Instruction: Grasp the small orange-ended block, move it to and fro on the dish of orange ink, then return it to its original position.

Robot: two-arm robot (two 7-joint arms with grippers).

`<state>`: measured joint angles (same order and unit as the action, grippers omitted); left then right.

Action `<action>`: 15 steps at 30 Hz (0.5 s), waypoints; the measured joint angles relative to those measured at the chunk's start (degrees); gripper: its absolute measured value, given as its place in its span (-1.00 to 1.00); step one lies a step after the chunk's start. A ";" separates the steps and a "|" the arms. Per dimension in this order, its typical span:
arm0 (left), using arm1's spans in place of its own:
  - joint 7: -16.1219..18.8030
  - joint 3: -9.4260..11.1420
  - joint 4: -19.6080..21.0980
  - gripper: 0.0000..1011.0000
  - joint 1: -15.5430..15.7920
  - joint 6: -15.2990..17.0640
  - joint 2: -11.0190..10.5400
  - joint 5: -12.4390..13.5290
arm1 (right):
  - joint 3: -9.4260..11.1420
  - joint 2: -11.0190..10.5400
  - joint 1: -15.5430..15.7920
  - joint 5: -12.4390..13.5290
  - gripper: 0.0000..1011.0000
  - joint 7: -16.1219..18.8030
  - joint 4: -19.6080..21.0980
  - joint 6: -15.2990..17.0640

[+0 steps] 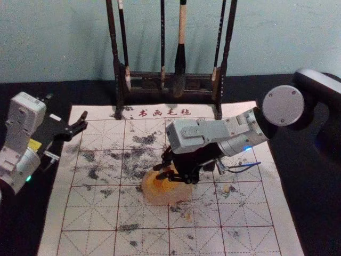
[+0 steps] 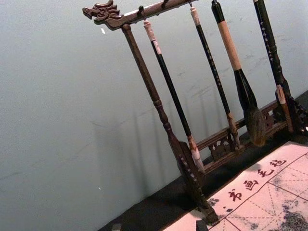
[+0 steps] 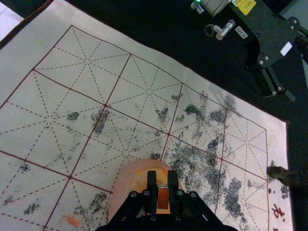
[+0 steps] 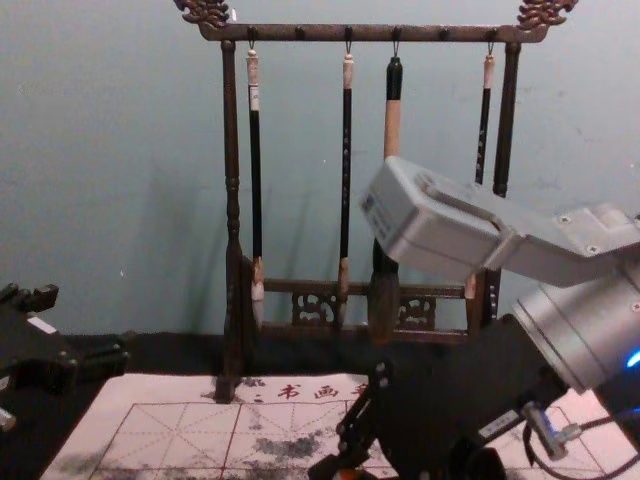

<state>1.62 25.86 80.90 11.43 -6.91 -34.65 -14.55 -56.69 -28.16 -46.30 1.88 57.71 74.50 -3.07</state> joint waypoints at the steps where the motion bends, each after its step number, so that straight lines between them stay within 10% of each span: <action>1: 0.00 0.00 0.00 0.98 0.00 0.00 0.00 0.00 | -0.01 0.16 -0.09 -0.01 -0.73 -0.03 -0.17 -0.03; 15: 0.00 0.00 0.00 0.98 0.00 0.00 0.00 0.00 | -0.07 0.65 -0.57 -0.15 -0.73 -0.42 -1.13 -0.08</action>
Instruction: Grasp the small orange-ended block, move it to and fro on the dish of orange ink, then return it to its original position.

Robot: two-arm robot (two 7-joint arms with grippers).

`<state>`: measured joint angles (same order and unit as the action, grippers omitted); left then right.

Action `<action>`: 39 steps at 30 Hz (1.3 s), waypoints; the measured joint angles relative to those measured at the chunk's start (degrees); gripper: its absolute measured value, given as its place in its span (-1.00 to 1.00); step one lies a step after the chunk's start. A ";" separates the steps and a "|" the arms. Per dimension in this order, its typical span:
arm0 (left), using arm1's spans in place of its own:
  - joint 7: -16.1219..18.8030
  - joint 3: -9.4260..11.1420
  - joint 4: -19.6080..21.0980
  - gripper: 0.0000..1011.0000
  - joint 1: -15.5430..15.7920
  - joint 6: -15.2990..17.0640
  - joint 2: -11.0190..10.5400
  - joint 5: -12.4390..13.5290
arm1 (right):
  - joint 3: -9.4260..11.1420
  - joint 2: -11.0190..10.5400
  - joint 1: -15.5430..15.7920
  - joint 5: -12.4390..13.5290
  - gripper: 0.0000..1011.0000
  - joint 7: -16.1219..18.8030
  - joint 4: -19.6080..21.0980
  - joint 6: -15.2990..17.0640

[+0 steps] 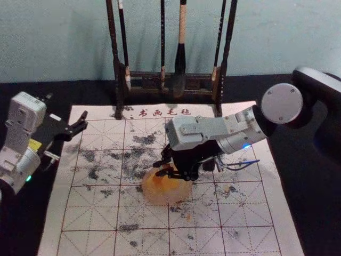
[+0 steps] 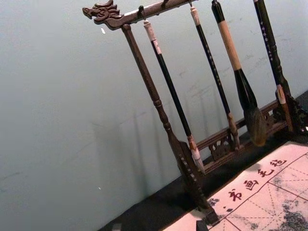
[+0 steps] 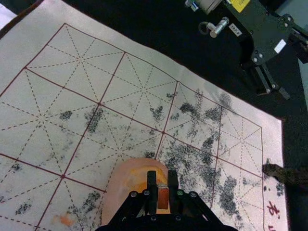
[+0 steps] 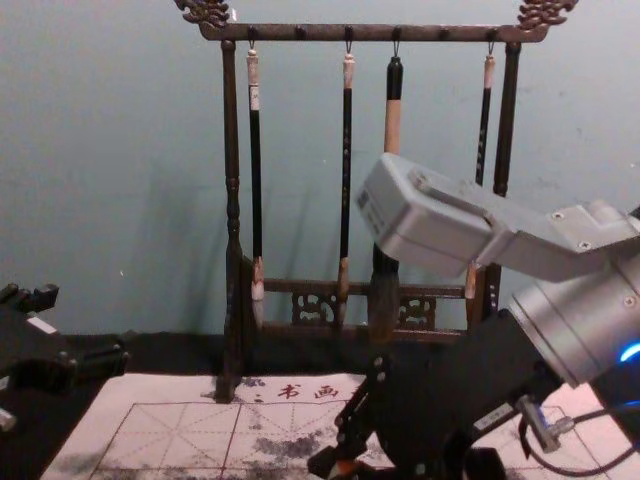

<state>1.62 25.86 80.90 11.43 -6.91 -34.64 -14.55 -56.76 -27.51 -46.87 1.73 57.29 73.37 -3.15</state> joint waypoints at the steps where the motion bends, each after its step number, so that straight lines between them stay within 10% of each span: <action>1: 0.00 0.00 0.00 0.98 0.00 0.00 0.00 0.00 | 0.03 0.00 -0.03 -0.04 -0.73 -0.09 -0.05 0.02; 39: 0.00 0.00 0.00 0.98 0.00 0.00 0.00 0.00 | 1.72 -2.91 0.92 -0.87 -0.73 -1.13 1.76 0.73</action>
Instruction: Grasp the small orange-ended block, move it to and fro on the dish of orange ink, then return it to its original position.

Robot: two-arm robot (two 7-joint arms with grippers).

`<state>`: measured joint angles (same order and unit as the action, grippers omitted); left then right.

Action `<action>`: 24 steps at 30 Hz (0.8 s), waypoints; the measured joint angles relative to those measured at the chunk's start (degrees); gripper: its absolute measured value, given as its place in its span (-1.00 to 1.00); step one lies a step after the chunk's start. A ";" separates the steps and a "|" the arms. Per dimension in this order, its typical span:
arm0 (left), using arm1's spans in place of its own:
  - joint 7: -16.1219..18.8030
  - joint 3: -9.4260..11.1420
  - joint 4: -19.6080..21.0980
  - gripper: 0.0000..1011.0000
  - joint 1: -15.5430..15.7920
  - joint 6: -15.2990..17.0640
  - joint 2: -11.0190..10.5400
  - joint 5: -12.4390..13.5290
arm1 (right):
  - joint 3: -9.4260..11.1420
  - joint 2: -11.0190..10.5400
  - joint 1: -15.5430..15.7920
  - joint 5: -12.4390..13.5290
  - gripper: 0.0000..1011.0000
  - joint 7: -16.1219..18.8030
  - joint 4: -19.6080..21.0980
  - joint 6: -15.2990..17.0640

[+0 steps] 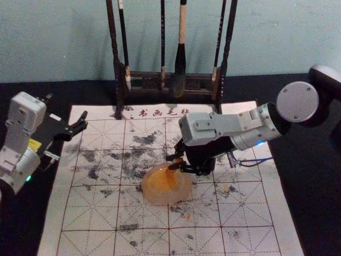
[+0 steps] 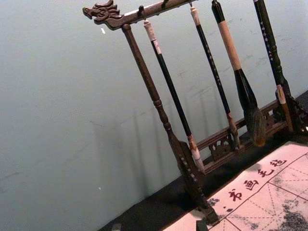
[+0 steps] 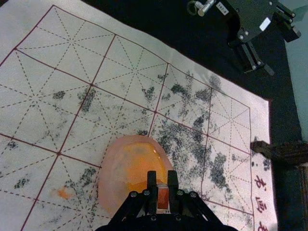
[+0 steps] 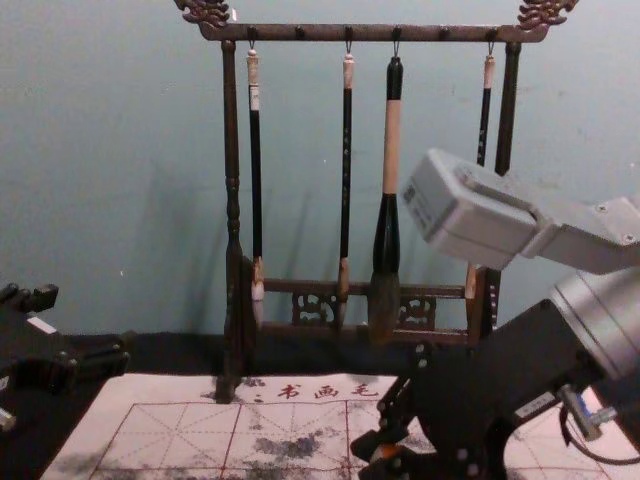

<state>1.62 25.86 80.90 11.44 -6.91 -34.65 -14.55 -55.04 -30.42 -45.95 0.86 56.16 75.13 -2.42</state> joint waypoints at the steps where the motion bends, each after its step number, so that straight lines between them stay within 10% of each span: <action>1: 0.00 0.00 0.00 0.98 0.00 0.00 0.00 0.00 | 0.07 -0.21 0.12 -0.03 -0.73 -0.02 0.28 0.11; 24: 0.00 0.00 0.00 0.98 -0.01 0.00 0.00 0.00 | -0.02 -2.63 1.56 -0.34 -0.73 0.88 4.46 0.65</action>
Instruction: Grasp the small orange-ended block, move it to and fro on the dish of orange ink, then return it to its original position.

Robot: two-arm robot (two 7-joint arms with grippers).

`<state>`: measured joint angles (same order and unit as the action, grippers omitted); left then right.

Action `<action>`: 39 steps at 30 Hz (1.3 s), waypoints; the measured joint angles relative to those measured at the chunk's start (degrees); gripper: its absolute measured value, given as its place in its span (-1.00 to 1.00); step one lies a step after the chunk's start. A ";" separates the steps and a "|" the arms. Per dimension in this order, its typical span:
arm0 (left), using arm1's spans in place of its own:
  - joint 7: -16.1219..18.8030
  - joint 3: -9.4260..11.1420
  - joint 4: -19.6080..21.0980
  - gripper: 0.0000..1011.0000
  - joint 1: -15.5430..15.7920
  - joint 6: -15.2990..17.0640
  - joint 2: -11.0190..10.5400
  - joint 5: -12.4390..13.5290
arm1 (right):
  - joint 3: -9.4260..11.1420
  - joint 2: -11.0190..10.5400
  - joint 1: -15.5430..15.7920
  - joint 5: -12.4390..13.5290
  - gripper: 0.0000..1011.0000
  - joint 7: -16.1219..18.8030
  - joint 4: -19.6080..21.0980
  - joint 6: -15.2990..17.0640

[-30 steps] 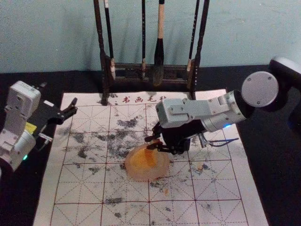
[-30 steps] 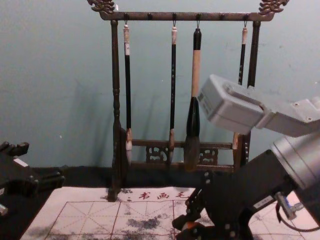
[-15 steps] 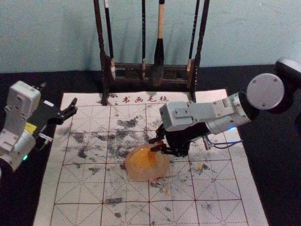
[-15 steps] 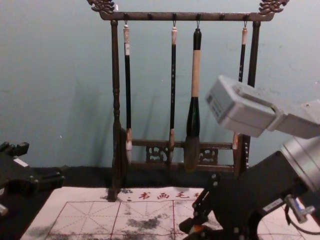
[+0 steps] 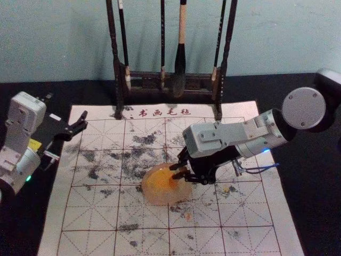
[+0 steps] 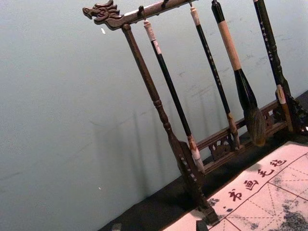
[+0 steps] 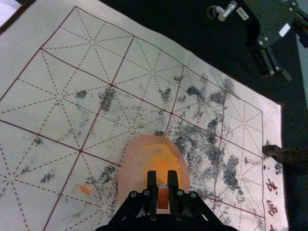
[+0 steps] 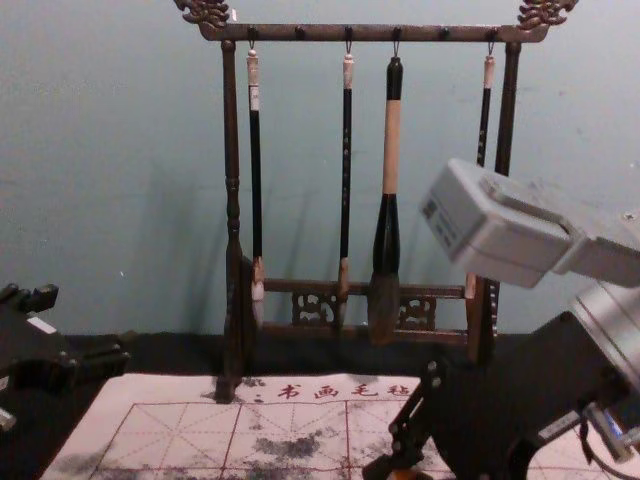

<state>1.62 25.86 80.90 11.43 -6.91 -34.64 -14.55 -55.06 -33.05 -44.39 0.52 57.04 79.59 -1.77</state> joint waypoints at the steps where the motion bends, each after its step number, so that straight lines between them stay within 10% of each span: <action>1: 0.00 0.00 0.00 0.98 0.00 0.00 0.00 0.00 | -0.05 -0.04 0.03 0.00 -0.73 0.09 0.10 -0.01; 39: 0.00 0.00 0.00 0.98 0.00 0.00 0.00 0.00 | -1.73 4.66 -1.85 0.66 -0.73 0.48 -4.23 -1.92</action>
<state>1.62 25.86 80.90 11.43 -6.91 -34.65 -14.55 -56.79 -28.39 -46.23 1.18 57.53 75.36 -3.68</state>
